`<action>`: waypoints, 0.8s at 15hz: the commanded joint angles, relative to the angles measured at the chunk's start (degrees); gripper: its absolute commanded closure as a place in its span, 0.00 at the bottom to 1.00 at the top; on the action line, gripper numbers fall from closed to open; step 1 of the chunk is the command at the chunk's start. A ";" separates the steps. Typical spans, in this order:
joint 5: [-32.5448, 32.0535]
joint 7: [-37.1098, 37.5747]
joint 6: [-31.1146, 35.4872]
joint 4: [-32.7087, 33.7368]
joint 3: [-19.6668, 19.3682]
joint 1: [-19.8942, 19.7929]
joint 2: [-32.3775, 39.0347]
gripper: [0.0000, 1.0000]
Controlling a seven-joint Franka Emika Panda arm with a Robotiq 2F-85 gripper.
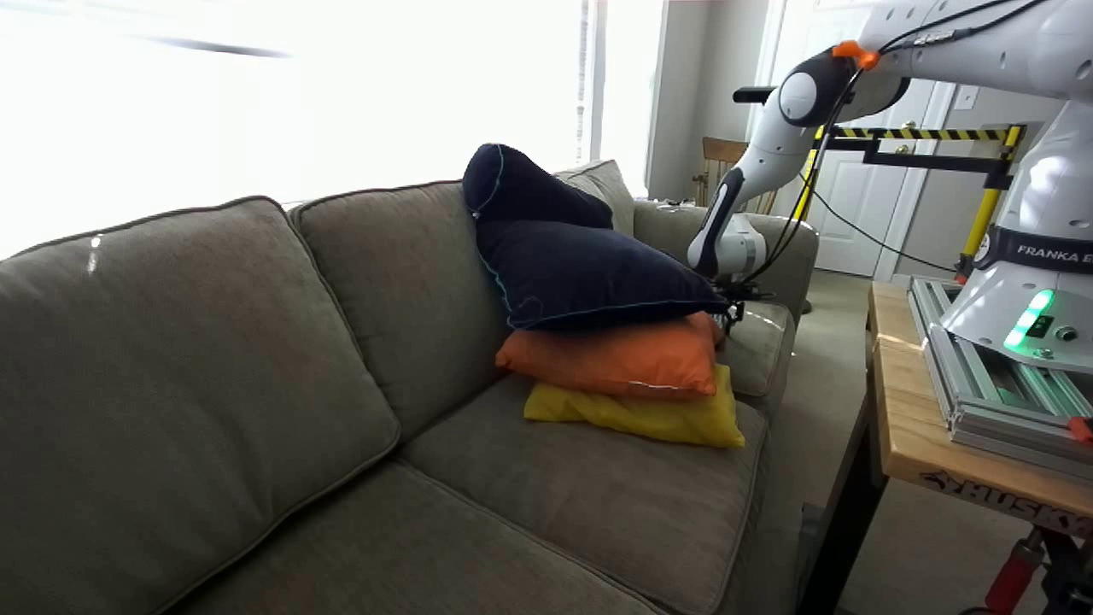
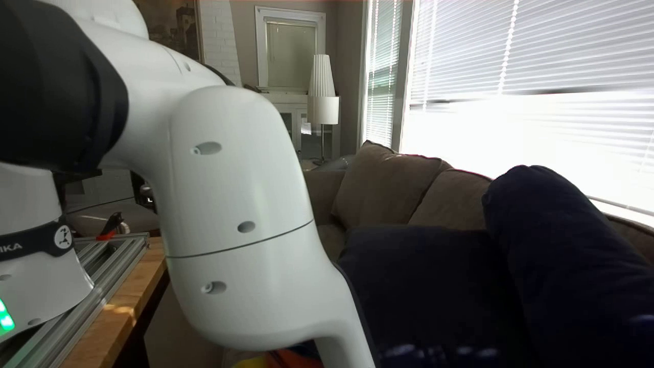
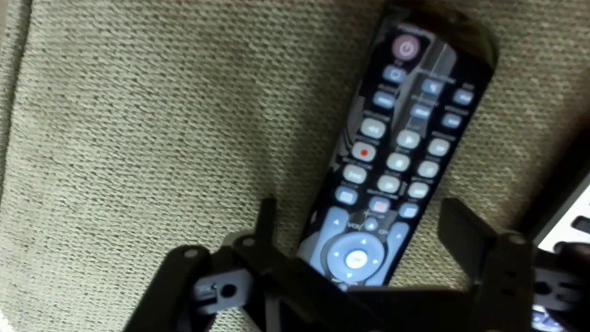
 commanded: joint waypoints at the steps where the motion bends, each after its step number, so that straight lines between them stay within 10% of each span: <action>1: -0.10 -1.30 -2.33 5.30 0.05 -0.88 3.08 0.41; 5: -0.07 -1.44 -3.33 6.95 -0.06 -1.07 3.69 0.68; 12: 0.23 -3.50 -1.62 3.83 1.96 -0.95 -1.00 0.74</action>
